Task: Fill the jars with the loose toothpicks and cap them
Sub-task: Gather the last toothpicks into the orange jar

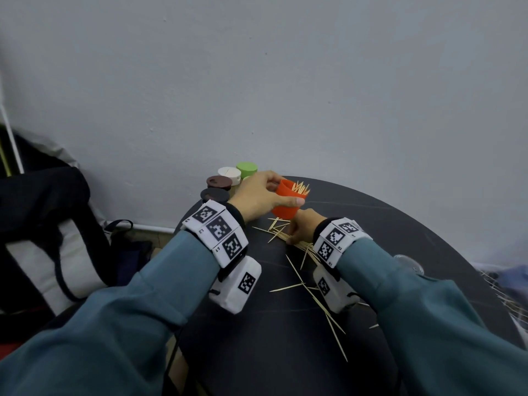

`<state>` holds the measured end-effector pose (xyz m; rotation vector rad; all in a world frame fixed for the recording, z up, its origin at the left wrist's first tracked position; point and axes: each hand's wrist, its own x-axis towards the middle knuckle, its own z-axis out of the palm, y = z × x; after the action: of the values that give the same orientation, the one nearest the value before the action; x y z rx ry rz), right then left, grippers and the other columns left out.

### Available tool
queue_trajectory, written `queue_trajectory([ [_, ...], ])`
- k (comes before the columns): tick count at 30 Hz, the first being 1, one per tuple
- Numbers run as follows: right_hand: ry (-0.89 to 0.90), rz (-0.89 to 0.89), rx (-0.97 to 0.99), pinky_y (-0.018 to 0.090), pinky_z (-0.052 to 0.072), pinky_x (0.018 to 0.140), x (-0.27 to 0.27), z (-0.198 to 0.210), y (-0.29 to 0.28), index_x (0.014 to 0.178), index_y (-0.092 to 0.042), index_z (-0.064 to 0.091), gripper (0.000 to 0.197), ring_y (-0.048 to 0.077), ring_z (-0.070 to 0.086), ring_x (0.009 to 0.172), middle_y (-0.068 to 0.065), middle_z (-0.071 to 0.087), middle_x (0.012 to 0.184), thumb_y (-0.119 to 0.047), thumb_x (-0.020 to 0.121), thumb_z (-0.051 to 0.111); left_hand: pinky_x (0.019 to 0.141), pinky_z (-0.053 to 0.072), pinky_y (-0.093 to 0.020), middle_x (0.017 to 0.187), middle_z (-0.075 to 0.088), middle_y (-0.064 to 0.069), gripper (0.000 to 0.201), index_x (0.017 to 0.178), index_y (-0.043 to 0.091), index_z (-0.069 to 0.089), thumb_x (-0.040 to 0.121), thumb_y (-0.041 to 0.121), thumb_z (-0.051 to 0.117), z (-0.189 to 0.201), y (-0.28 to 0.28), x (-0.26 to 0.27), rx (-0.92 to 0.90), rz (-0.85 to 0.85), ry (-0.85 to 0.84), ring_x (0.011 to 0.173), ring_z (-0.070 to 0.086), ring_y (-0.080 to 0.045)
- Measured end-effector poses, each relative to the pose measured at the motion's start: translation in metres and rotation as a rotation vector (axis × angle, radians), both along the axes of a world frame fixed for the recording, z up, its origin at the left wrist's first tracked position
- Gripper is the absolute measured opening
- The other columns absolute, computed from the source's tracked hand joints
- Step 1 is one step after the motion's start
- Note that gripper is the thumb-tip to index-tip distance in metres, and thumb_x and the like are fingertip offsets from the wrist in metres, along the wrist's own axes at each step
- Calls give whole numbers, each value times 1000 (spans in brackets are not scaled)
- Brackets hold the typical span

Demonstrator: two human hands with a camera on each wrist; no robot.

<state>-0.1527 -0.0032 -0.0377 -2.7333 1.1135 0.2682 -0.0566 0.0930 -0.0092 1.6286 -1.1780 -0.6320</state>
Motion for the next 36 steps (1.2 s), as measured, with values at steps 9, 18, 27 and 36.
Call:
queue_trajectory([
  [9,75,-39,-59,32,47,89,-8,-4,-7,117,0,53,37,28,57,109,15,58,119,-19,87,63,85,46,-26,122,59,-3,60,126,11,53,74,27,78,-2,-2,-2,9,-23,-16,112,54,-16],
  [18,-21,-110,-18,26,45,79,-31,-4,-14,113,0,58,34,20,53,87,15,62,115,-21,87,64,77,43,-18,118,59,-2,59,125,11,54,73,27,79,-5,-7,-2,8,-24,-37,109,54,-13],
  [27,-300,-210,56,29,52,80,-58,-3,-29,102,-3,64,24,22,65,92,13,68,101,-14,82,70,84,44,-27,121,58,-3,61,126,11,53,73,26,78,-9,-7,-5,12,-36,-46,112,53,-16],
  [36,-1104,-293,304,14,54,56,-78,24,-17,102,11,57,18,6,64,56,27,67,94,-1,90,56,93,46,-29,120,61,-6,58,121,10,56,71,26,81,-15,-10,-11,1,-45,-54,114,55,-18],
])
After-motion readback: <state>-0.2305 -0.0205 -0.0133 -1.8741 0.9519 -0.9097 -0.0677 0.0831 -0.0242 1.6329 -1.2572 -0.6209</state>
